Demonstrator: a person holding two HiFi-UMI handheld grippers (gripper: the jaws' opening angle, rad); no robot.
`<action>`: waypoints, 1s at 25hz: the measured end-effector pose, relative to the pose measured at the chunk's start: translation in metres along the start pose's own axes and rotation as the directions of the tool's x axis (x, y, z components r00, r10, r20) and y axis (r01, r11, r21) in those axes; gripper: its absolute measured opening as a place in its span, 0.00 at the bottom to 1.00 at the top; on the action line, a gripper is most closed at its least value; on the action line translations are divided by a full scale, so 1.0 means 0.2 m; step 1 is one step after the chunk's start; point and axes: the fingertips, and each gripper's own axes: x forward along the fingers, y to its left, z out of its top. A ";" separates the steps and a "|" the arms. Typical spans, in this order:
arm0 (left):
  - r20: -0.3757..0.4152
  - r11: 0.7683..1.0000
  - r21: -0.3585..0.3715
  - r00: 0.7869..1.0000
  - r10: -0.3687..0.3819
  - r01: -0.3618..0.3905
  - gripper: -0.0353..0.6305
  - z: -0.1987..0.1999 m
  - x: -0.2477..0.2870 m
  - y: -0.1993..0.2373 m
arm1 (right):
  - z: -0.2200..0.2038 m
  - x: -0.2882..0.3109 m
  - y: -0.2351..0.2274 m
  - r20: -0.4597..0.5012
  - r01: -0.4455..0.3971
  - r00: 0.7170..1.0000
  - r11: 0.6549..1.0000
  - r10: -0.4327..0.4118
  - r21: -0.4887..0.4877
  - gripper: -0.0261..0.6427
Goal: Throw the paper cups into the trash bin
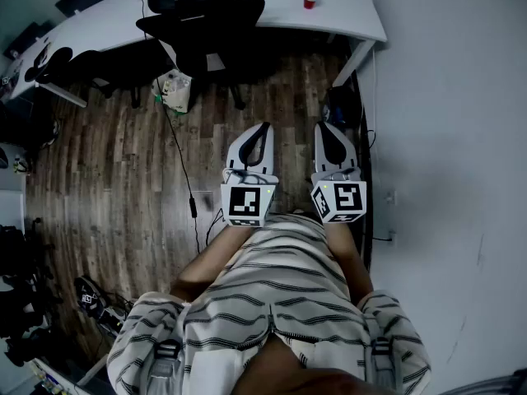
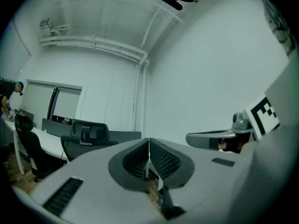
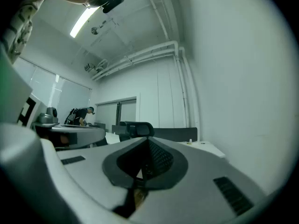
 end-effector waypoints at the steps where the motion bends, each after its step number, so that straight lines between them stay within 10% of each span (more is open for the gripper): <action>1: 0.001 1.000 0.000 1.000 0.000 0.000 0.09 0.00 0.01 -0.01 | 0.00 -0.01 -0.01 0.000 0.000 1.000 1.000 0.000 0.000 0.05; 25: 0.009 0.996 -0.035 0.996 -0.087 0.087 0.09 -0.05 0.16 -0.11 | -0.01 -0.03 -0.16 0.006 0.073 0.997 0.997 -0.073 -0.019 0.05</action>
